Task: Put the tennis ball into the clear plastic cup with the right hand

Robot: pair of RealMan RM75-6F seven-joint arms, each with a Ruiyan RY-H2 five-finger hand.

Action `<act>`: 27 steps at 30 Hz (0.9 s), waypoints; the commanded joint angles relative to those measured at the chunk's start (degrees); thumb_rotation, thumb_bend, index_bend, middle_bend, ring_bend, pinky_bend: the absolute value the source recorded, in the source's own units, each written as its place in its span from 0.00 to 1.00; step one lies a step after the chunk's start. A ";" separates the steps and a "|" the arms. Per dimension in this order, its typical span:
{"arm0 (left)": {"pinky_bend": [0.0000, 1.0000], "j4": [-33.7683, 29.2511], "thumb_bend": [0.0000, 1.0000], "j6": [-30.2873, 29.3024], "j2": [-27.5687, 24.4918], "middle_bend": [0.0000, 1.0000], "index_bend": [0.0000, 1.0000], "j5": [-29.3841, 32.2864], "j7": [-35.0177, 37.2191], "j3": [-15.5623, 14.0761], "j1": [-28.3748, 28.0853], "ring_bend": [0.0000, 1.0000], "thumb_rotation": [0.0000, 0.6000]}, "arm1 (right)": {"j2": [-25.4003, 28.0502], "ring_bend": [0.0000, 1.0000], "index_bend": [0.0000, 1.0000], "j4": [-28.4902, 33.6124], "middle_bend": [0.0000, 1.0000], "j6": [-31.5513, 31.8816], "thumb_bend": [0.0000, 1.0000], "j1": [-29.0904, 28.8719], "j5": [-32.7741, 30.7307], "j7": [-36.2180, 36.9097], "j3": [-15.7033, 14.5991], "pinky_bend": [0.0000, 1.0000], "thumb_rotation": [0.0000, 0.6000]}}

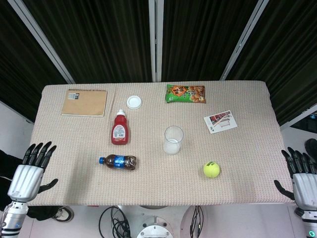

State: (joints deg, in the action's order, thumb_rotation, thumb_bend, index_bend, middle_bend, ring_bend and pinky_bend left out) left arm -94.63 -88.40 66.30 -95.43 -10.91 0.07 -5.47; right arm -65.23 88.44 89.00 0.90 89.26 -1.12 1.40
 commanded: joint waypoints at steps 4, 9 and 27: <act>0.00 1.86 0.06 0.88 1.52 0.00 0.05 0.55 0.55 0.18 -0.54 0.00 1.00 | -0.53 0.00 0.00 3.36 0.00 -7.54 0.18 -4.48 0.62 -4.28 -0.60 0.00 1.00; 0.00 2.12 0.06 1.29 2.41 0.00 0.05 0.23 -0.25 0.21 -1.04 0.00 1.00 | -2.23 0.00 0.00 7.32 0.00 -16.31 0.18 -10.22 0.45 -10.41 -0.10 0.00 1.00; 0.00 3.07 0.06 -0.97 1.70 0.00 0.05 0.02 2.25 -0.20 0.13 0.00 1.00 | -13.36 0.00 0.00 11.12 0.01 -32.49 0.18 -21.12 -17.98 -34.96 2.12 0.13 1.00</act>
State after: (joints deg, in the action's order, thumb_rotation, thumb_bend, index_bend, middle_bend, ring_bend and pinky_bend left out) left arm -91.60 -89.33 68.00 -95.37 -8.69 -0.15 -5.33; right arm -77.14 100.50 56.86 -19.21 71.97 -35.98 2.98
